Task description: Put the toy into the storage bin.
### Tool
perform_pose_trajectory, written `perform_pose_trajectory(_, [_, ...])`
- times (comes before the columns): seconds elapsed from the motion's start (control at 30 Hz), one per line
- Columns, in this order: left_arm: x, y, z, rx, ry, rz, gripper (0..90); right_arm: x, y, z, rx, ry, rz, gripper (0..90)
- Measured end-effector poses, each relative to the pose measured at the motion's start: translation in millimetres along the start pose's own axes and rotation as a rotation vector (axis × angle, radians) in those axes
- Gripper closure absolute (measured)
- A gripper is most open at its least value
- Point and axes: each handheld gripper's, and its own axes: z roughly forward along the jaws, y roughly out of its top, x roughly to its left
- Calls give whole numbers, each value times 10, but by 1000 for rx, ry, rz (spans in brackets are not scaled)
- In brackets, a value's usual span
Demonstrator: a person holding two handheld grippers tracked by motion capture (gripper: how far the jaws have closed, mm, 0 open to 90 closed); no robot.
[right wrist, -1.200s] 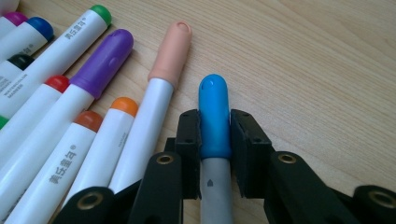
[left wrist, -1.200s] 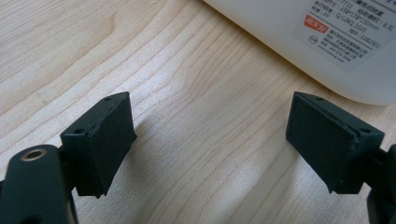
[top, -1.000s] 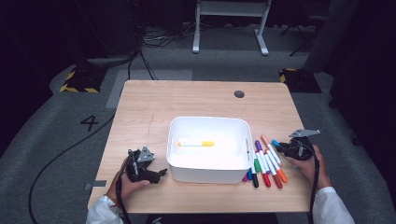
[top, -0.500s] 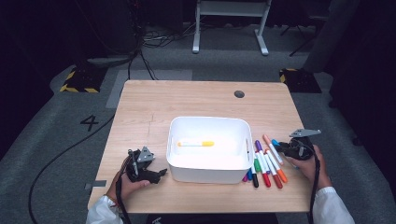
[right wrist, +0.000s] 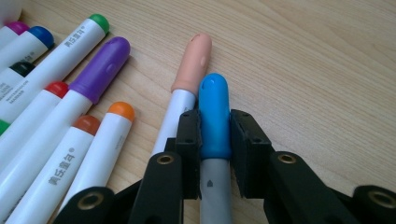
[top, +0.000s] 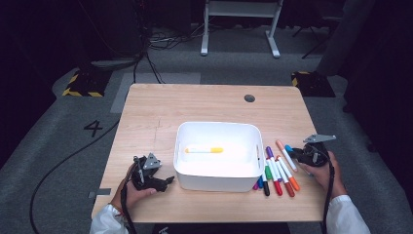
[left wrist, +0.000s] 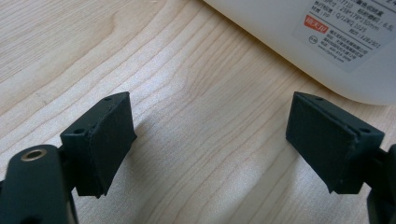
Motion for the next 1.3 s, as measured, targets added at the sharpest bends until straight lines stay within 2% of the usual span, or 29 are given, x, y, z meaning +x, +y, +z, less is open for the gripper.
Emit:
perform_pose_trajectory(0.13, [0,0,0,0,0,0,155,-5,-4,6,7,7,6,746])
perform_pose_trajectory(0.37, [0,0,0,0,0,-1,155,49,15,46,20,26,-26,746])
perform_pose_trajectory(0.6, [-1,0,0,0,0,0,155,79,24,45,25,31,-36,746])
perform_pose_trajectory(0.9, [0,0,0,-1,0,0,155,0,52,-48,-29,4,-14,747])
perform_pose_trajectory(1.07, [0,0,0,0,0,0,155,21,109,-120,-61,24,-12,747])
perform_pose_trajectory(1.2, [0,0,0,0,0,1,155,51,140,-148,-87,38,-44,746])
perform_pose_trajectory(1.3, [0,0,0,0,0,0,155,67,147,-155,-100,50,-49,747])
